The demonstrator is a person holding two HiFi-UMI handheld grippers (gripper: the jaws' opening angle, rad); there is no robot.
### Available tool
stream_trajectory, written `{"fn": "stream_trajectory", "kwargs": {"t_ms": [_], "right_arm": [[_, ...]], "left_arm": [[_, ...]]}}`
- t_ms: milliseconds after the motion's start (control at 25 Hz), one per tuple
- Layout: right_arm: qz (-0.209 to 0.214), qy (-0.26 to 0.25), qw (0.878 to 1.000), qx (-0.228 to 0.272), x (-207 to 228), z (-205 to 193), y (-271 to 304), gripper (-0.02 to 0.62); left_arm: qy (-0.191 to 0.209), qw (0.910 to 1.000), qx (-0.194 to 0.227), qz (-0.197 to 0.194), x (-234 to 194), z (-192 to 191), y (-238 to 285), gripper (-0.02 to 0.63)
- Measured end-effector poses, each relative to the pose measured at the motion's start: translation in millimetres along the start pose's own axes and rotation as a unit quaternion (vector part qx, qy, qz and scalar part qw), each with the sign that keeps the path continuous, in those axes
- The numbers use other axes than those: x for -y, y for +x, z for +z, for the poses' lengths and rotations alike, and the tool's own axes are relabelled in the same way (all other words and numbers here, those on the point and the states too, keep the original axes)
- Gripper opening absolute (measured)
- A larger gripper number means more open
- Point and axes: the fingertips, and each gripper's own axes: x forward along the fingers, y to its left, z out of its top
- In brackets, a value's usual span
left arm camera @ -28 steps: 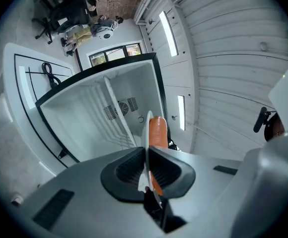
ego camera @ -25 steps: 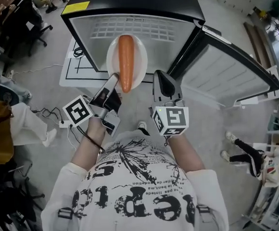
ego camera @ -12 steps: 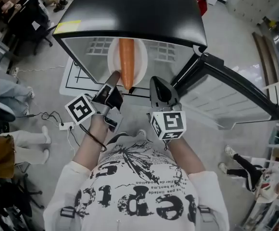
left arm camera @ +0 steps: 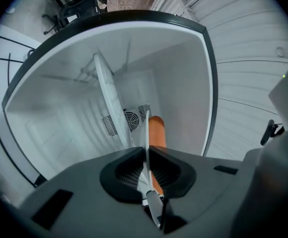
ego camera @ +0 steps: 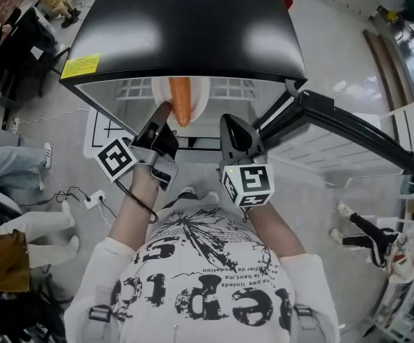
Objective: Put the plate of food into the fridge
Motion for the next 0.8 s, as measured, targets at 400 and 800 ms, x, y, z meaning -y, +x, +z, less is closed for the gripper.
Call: {"fn": "stream_trajectory", "kwargs": {"t_ms": [400, 800], "right_arm": [[-0.024, 0.020, 0.999, -0.006, -6, -3, 25, 0.000], [-0.035, 0.028, 0.999, -0.009, -13, -9, 35, 0.000]], "left_arm": [[-0.036, 0.9991, -0.022, 0.004, -10, 17, 18, 0.046], [-0.043, 0.9984, -0.027, -0.024, -1, 20, 28, 0.066]]}}
